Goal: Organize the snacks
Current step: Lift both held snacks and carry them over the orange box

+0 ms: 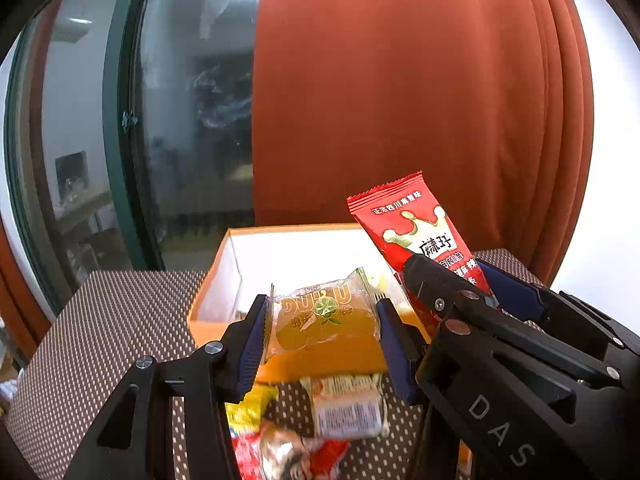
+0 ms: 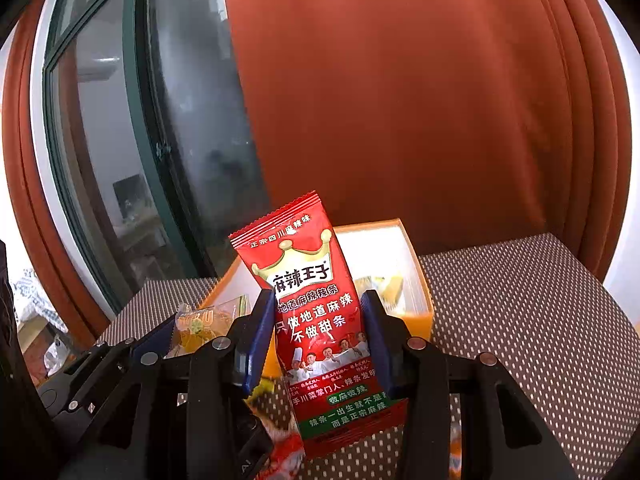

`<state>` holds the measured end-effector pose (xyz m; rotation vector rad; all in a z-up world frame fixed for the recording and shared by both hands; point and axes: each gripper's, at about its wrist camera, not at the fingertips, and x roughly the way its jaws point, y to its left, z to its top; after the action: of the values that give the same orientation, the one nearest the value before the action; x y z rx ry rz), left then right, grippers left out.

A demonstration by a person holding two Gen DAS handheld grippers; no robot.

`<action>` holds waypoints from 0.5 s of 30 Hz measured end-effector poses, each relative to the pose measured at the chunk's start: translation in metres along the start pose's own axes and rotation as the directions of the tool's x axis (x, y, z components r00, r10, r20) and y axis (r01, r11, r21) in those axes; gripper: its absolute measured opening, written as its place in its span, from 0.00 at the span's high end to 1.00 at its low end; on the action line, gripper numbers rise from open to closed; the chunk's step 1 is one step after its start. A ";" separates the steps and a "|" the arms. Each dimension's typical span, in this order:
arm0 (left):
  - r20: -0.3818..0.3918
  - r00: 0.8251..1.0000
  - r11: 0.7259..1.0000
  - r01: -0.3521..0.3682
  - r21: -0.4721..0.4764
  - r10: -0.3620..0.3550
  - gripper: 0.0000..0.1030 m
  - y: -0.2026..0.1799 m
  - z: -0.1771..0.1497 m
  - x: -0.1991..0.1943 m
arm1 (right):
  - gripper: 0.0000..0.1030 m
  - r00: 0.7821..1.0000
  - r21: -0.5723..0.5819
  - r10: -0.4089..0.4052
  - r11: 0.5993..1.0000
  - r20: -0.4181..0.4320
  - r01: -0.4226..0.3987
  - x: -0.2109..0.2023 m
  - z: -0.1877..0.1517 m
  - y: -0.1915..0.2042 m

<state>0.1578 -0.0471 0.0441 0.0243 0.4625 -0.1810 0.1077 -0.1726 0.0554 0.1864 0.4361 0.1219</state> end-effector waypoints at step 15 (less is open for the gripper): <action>0.046 0.998 0.997 -0.035 -0.067 0.038 0.47 0.032 0.050 0.073 | 0.54 0.996 0.013 0.015 1.000 0.083 -0.017 0.071 0.052 0.002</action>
<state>0.2497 -0.0313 0.0563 -0.0359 0.4207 -0.1300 0.1941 -0.1675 0.0728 0.2079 0.3534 0.1264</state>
